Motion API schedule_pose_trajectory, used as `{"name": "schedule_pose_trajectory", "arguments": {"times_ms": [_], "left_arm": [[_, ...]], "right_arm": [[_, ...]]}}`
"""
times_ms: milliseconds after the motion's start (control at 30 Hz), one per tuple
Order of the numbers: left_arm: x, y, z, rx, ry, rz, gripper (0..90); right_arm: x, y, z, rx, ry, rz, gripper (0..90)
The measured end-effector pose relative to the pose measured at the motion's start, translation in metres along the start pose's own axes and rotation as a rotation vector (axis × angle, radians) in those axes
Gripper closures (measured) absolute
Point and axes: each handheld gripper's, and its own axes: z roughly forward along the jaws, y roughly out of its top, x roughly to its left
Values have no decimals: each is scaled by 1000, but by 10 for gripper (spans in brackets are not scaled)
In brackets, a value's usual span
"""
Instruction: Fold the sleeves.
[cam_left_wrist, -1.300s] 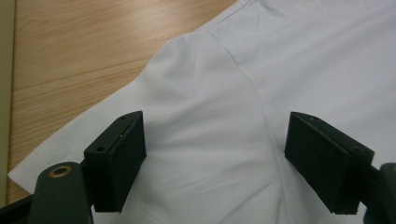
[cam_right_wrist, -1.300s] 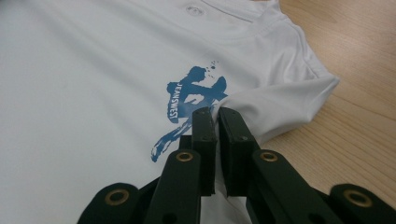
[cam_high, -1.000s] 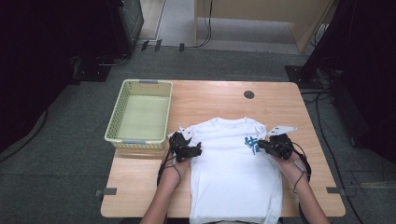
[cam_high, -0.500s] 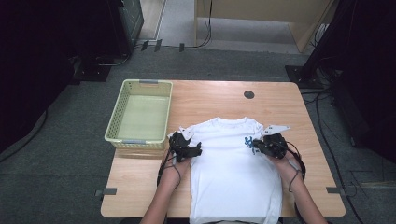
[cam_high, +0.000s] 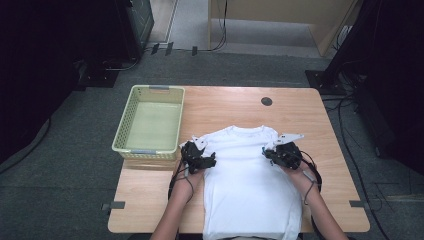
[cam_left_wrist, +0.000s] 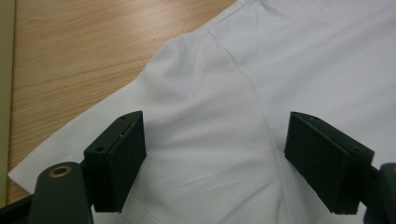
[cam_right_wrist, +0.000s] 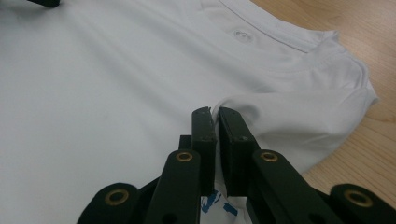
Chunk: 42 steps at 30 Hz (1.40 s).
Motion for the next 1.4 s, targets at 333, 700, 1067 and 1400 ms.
{"name": "schedule_pose_trajectory", "arguments": {"times_ms": [333,700,1067,1400], "left_arm": [[0,0,0,0,0,0,208],[0,0,0,-1,1,-1,208],[0,0,0,-1,1,-1,208],[0,0,0,-1,1,-1,208]], "right_arm": [[4,7,5,-7,21,8,867],[2,14,7,-23,35,18,865],[6,19,15,-23,58,20,862],[15,20,19,-13,85,13,860]]}}
